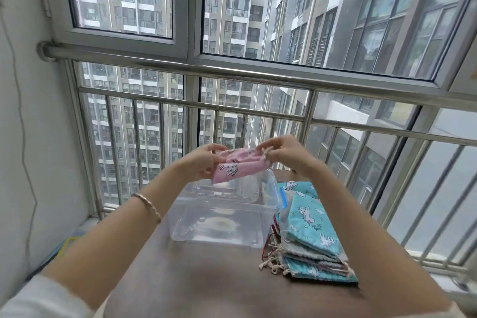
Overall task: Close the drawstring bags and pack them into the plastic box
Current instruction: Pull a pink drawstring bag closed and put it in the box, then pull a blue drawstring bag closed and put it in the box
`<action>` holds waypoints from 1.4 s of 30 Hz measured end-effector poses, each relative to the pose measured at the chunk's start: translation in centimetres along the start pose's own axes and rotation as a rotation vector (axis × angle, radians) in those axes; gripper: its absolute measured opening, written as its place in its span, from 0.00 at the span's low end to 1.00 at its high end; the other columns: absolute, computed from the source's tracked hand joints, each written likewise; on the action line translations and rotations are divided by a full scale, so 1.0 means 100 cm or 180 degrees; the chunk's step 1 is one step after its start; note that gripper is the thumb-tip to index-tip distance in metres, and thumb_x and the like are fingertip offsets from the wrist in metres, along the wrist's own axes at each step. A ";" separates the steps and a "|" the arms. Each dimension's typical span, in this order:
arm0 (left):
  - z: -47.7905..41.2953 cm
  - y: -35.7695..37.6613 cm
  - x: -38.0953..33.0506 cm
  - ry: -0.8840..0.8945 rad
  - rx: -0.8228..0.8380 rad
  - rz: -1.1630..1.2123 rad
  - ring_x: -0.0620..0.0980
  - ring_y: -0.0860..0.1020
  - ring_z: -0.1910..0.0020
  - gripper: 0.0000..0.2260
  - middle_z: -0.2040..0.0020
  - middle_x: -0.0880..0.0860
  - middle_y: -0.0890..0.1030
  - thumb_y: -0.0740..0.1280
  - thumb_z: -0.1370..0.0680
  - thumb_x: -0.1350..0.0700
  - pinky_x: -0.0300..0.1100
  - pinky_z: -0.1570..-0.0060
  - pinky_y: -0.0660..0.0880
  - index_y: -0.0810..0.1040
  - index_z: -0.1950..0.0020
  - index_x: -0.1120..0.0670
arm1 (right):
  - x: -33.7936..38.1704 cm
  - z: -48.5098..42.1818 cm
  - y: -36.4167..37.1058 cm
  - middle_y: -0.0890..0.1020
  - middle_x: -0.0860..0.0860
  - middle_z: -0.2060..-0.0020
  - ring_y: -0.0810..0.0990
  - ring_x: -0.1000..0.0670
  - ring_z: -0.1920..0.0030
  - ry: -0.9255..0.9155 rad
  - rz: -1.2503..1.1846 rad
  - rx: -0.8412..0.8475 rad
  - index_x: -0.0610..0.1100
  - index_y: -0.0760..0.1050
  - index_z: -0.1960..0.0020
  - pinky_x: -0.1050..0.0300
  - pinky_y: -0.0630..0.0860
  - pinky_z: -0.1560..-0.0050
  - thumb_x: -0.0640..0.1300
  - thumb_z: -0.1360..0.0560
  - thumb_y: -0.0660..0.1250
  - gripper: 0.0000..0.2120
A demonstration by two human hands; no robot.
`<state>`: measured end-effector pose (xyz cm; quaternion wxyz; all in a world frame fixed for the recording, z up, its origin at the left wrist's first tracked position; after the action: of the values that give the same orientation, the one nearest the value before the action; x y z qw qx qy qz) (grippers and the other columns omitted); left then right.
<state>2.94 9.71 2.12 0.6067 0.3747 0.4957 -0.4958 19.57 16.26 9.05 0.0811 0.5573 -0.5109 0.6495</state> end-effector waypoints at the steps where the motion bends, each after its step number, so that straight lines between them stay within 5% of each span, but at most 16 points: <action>1: -0.008 -0.005 0.002 -0.0010 -0.0063 -0.0293 0.54 0.81 0.53 0.20 0.45 0.59 0.78 0.65 0.23 0.66 0.46 0.60 0.82 0.71 0.33 0.53 | -0.011 -0.006 0.013 0.81 0.45 0.54 0.76 0.54 0.62 0.0125 0.0448 0.0273 0.36 0.80 0.44 0.68 0.76 0.67 0.28 0.28 0.65 0.14; 4: -0.026 -0.007 0.015 -0.0189 -0.0015 -0.1484 0.54 0.82 0.55 0.21 0.46 0.59 0.78 0.67 0.25 0.67 0.44 0.64 0.82 0.71 0.33 0.55 | -0.042 -0.023 0.054 0.82 0.44 0.51 0.75 0.55 0.63 0.0345 0.1399 0.0924 0.35 0.80 0.43 0.68 0.73 0.67 0.30 0.28 0.67 0.14; 8: -0.042 -0.002 0.043 -0.0694 0.0187 -0.2699 0.59 0.82 0.47 0.27 0.41 0.61 0.78 0.71 0.27 0.65 0.52 0.48 0.80 0.68 0.29 0.56 | -0.081 -0.044 0.095 0.85 0.46 0.49 0.82 0.52 0.59 0.0621 0.2281 0.1372 0.38 0.81 0.43 0.59 0.82 0.57 0.31 0.28 0.67 0.14; 10: -0.045 0.000 0.053 -0.0815 0.0259 -0.3198 0.59 0.80 0.45 0.29 0.36 0.61 0.76 0.72 0.26 0.62 0.53 0.44 0.78 0.67 0.28 0.54 | -0.098 -0.046 0.113 0.85 0.45 0.50 0.80 0.51 0.63 0.0768 0.2527 0.1615 0.36 0.81 0.45 0.59 0.78 0.66 0.31 0.29 0.65 0.15; 15: -0.048 0.002 0.073 -0.0879 0.0337 -0.3931 0.55 0.78 0.40 0.23 0.32 0.55 0.74 0.65 0.22 0.62 0.47 0.38 0.75 0.69 0.28 0.51 | -0.104 -0.042 0.128 0.78 0.44 0.58 0.77 0.45 0.59 0.0747 0.3146 0.1681 0.40 0.74 0.56 0.53 0.76 0.57 0.37 0.25 0.57 0.07; 22: -0.054 -0.010 0.082 -0.0788 0.0140 -0.3839 0.53 0.78 0.40 0.15 0.37 0.52 0.78 0.67 0.23 0.56 0.45 0.41 0.76 0.78 0.36 0.54 | -0.109 -0.028 0.133 0.71 0.41 0.31 0.75 0.42 0.36 0.1268 0.2532 0.1989 0.36 0.63 0.27 0.49 0.76 0.39 0.43 0.18 0.54 0.21; 27: -0.062 0.023 0.052 -0.0096 -0.0100 -0.3019 0.50 0.79 0.55 0.11 0.49 0.55 0.80 0.62 0.21 0.64 0.44 0.50 0.80 0.78 0.41 0.59 | -0.074 -0.051 0.119 0.83 0.40 0.46 0.76 0.50 0.58 0.0512 0.1528 0.1125 0.37 0.79 0.42 0.53 0.79 0.48 0.37 0.23 0.63 0.12; 31: -0.048 0.076 -0.012 0.1080 -0.0636 -0.2475 0.47 0.77 0.60 0.06 0.56 0.53 0.79 0.61 0.21 0.64 0.41 0.60 0.78 0.77 0.50 0.58 | -0.042 -0.030 0.031 0.84 0.46 0.55 0.80 0.50 0.58 0.0006 0.0750 0.0065 0.38 0.82 0.46 0.56 0.78 0.49 0.34 0.23 0.63 0.10; 34: -0.032 0.140 -0.034 0.1524 -0.0484 -0.2574 0.51 0.77 0.61 0.08 0.55 0.56 0.82 0.62 0.23 0.64 0.44 0.61 0.77 0.80 0.50 0.60 | -0.059 0.002 -0.035 0.85 0.44 0.59 0.81 0.50 0.60 0.0080 0.0497 -0.0519 0.40 0.83 0.55 0.57 0.77 0.56 0.31 0.26 0.63 0.11; 39: -0.012 0.241 0.007 0.1384 0.0267 -0.3609 0.59 0.78 0.55 0.09 0.55 0.62 0.80 0.61 0.24 0.65 0.47 0.59 0.75 0.79 0.49 0.65 | -0.147 0.059 -0.053 0.80 0.48 0.68 0.77 0.52 0.67 0.0954 0.1051 -0.0045 0.42 0.77 0.64 0.61 0.74 0.65 0.32 0.26 0.63 0.11; 42: -0.012 0.268 0.059 0.1170 0.0621 -0.4551 0.61 0.77 0.45 0.10 0.45 0.63 0.79 0.60 0.24 0.67 0.52 0.46 0.73 0.76 0.44 0.65 | -0.202 0.095 -0.035 0.74 0.48 0.72 0.72 0.50 0.70 0.1538 0.1775 0.0622 0.43 0.73 0.67 0.56 0.74 0.64 0.40 0.30 0.70 0.10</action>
<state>28.82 15.58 -4.85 0.0074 0.0898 0.6659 -0.7406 35.37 20.12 -6.63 -0.0342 0.2328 -0.5448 0.8049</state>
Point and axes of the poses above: each hand's wrist, its own z-axis away from the middle knuckle, its own y-axis out of the palm, x = y × z, the point moved 10 cm from there along -z, towards the middle knuckle
